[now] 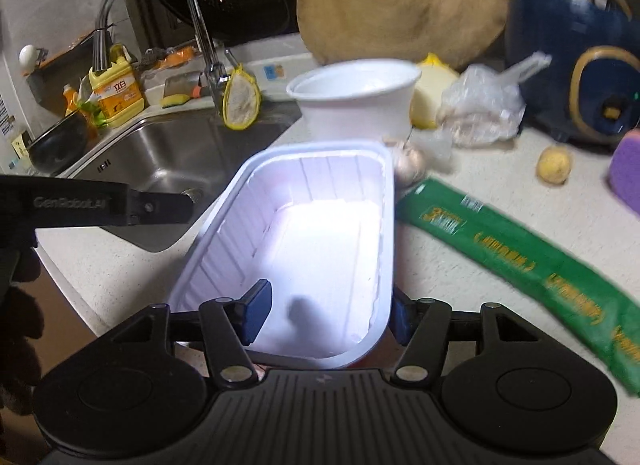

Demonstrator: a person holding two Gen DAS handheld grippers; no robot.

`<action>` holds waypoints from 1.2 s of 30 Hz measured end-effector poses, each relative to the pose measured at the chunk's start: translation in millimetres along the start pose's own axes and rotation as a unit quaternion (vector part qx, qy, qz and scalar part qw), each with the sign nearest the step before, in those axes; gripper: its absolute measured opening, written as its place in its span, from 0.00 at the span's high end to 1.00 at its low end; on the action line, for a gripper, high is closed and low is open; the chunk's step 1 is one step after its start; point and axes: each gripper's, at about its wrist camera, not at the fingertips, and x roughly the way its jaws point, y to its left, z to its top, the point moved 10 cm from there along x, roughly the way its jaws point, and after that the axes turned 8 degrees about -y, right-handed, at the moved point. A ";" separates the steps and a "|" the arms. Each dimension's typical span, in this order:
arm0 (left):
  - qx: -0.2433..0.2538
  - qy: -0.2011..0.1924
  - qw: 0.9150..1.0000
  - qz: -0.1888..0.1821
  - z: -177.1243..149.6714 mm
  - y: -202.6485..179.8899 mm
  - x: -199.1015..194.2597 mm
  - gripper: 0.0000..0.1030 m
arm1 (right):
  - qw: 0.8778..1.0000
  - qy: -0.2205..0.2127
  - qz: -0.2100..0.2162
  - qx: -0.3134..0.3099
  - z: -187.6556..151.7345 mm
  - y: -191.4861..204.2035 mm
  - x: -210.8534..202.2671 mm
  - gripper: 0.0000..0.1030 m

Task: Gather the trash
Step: 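Move the left gripper to the red-and-white tray and grasp its rim, then grasp the garlic bulb with the right gripper while the left gripper holds the tray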

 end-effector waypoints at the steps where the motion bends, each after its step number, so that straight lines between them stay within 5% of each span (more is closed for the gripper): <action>1: 0.003 0.001 1.000 0.000 0.0 -1.1 2.0 0.77 | 1.000 -0.012 -0.009 -0.007 3.8 -1.9 -5.6 0.35; 8: -0.015 0.005 1.000 -0.024 1.4 -13.1 9.8 0.77 | 0.991 -0.074 -0.114 -0.008 28.8 -64.1 -29.0 0.19; 15: -0.019 0.010 0.999 -0.024 1.9 -15.5 16.7 0.78 | 0.981 -0.016 -0.193 0.021 7.9 -142.7 -12.9 0.19; 26: -0.013 0.039 0.999 -0.009 -16.8 -15.8 29.2 0.75 | 0.988 0.039 -0.144 0.049 -21.4 -108.6 2.8 0.14; 36: -0.013 0.046 0.998 0.037 -22.8 5.5 22.0 0.76 | 0.991 0.032 -0.125 0.034 -28.3 -92.0 0.4 0.08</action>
